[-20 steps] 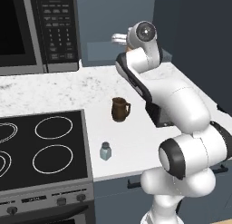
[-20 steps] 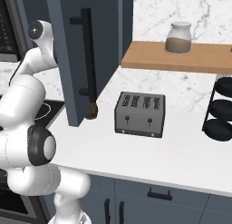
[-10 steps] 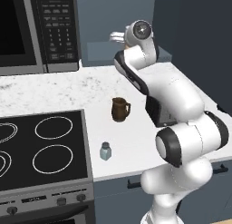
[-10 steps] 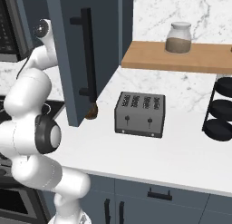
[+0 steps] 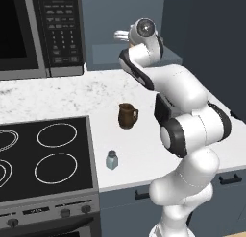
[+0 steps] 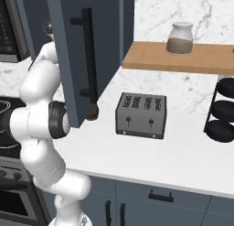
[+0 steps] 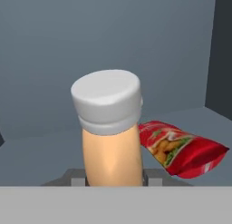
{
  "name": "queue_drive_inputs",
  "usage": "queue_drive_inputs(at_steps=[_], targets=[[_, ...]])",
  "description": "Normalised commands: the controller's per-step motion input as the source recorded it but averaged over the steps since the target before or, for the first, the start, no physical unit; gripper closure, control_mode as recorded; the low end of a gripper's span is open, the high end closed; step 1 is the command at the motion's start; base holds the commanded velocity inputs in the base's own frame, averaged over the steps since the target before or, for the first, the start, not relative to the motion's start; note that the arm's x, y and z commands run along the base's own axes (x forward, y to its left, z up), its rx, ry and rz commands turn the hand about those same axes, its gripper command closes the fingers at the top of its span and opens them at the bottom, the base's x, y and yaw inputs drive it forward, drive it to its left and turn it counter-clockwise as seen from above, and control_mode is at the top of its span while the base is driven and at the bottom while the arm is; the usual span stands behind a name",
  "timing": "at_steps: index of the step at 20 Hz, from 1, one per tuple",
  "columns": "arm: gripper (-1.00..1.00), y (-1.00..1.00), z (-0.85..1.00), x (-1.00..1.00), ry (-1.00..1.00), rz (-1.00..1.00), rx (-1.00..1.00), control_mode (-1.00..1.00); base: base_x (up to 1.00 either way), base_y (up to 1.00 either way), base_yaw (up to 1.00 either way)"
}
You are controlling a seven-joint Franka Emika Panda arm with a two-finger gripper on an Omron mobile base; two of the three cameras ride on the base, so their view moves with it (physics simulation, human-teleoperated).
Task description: Put the shaker and condiment bottle from the counter next to their counterparts in the cabinet.
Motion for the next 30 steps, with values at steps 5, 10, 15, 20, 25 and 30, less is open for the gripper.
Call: queue_drive_inputs(at_steps=[5, 10, 15, 20, 25, 30], targets=[[1.00, 0.00, -0.33, 0.53, 0.00, 0.00, 0.00, -1.00, 0.00, 0.00, 0.00], [1.00, 0.00, -0.45, 0.50, 0.00, 0.00, 0.00, -1.00, 0.00, 0.00, 0.00], [-1.00, 0.00, -0.49, 0.49, 0.00, 0.00, 0.00, -1.00, 0.00, 0.00, 0.00], [-1.00, 0.02, -0.15, 0.25, 0.00, 0.00, 0.00, -1.00, 0.00, 0.00, 0.00], [-1.00, 0.10, 0.00, 0.02, 0.00, 0.00, 0.00, -1.00, 0.00, 0.00, 0.00], [-1.00, 0.15, 0.00, -0.02, 0.00, 0.00, 0.01, -1.00, 0.00, 0.00, 0.00]])
